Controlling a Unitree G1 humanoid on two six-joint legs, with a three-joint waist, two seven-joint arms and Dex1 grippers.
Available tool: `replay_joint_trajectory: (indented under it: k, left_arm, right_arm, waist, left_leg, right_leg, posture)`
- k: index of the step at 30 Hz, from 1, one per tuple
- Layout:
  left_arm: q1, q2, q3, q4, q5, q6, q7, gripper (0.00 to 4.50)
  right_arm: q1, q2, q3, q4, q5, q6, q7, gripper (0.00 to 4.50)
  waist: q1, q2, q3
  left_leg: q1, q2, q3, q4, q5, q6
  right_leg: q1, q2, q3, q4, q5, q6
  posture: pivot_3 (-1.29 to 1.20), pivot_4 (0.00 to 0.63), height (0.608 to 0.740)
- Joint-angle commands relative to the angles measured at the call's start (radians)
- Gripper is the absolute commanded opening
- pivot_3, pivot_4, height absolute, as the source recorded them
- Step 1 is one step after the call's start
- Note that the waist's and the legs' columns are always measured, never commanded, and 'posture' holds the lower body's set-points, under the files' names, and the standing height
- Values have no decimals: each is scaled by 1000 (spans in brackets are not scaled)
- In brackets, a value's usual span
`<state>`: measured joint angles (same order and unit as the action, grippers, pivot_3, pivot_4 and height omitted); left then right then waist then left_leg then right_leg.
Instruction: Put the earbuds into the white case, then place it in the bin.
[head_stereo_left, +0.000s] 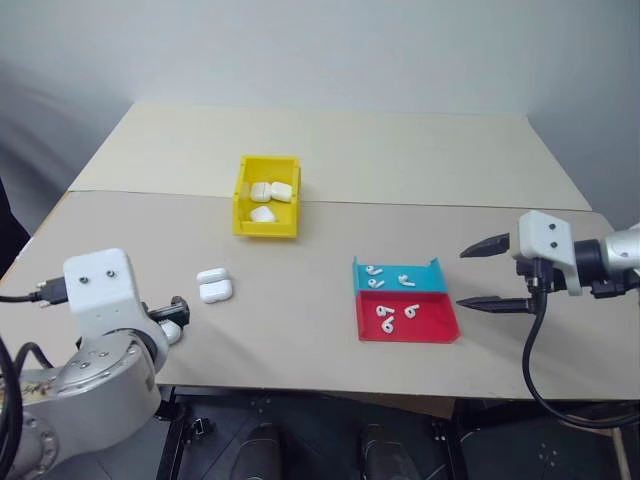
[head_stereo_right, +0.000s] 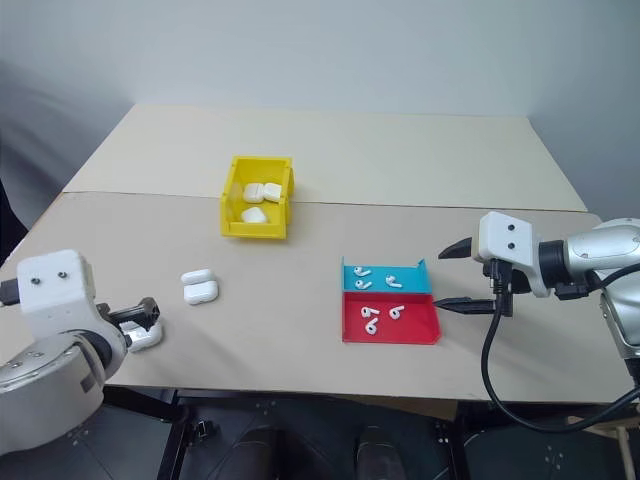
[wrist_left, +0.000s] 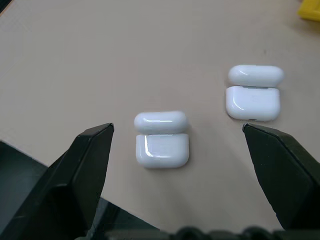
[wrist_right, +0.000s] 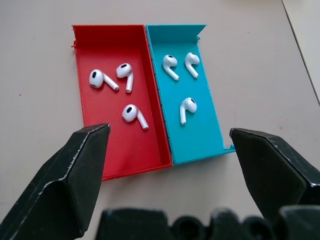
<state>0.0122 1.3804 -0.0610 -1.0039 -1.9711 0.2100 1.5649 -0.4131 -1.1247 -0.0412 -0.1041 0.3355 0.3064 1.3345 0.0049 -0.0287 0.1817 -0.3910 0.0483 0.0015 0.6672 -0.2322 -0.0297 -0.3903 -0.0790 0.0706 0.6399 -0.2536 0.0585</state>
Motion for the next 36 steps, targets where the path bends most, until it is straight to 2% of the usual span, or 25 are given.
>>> replay_joint_trajectory:
  k: [1, 4, 7, 11, 13, 15, 18, 26, 36]
  left_arm:
    - [33, 21, -12, 0, -1, -37, 0, 4500]
    - [115, 44, 50, 68, -1, 30, -83, 4500]
    - [152, 23, 116, 142, -1, 111, -173, 4500]
    - [148, 26, 163, 227, -1, 248, -313, 4500]
    - [137, -12, 183, 260, -1, 288, -358, 4500]
    - [116, -3, 188, 282, -1, 334, -363, 4500]
    - [98, -58, 182, 306, -1, 362, -328, 4500]
    - [-22, -266, 118, 417, -1, 455, -210, 4500]
    - [-88, -362, 98, 464, -1, 550, -175, 4500]
  right_arm:
    - [13, -7, -15, -17, -12, 0, -11, 4453]
    - [37, -11, -26, -32, -11, 13, -22, 4453]
    - [59, -18, -40, -52, -5, 27, -30, 4453]
    - [93, -31, -57, -85, -4, 52, -41, 4453]
    - [113, -36, -72, -99, 0, 62, -48, 4453]
    - [128, -42, -84, -110, 2, 75, -55, 4453]
    - [150, -48, -101, -126, 6, 87, -62, 4453]
    - [169, -43, -94, -148, -3, 104, -88, 4453]
    - [192, -52, -113, -165, -2, 118, -104, 4453]
  waist:
    - [2, 0, 0]
    - [4, 0, 0]
    - [6, 0, 0]
    - [6, 0, 0]
    - [6, 0, 0]
    - [6, 0, 0]
    - [6, 0, 0]
    - [7, 0, 0]
    - [5, -1, 0]
  left_leg:
    - [1, 0, 0, 0, 0, 0]
    - [2, 0, 0, 0, 0, 0]
    - [2, 0, 0, 0, 0, 0]
    - [2, 0, 0, 0, 0, 0]
    - [2, 0, 0, -1, 0, 0]
    - [2, 0, 0, -1, 0, 0]
    - [2, 0, 0, -1, 0, -1]
    - [2, 1, 0, -2, 0, -1]
    - [2, 0, 0, -2, 1, -1]
  right_leg:
    - [0, 0, 0, 0, 0, 0]
    - [1, 0, 0, 1, 0, 0]
    - [1, 1, 0, 1, 0, 0]
    - [1, 1, 0, 1, 0, 0]
    - [1, 1, 0, 1, 0, 0]
    - [1, 1, 0, 1, 0, 0]
    - [1, 1, 0, 1, 0, 0]
    - [1, 1, 0, 1, 0, 0]
    - [1, 1, 0, 0, 0, 0]
  posture:
    - [0, 150, 740]
    - [0, 150, 740]
    - [0, 150, 740]
    - [0, 150, 740]
    - [0, 150, 740]
    - [0, 150, 740]
    - [0, 150, 740]
    - [0, 150, 740]
    - [0, 150, 740]
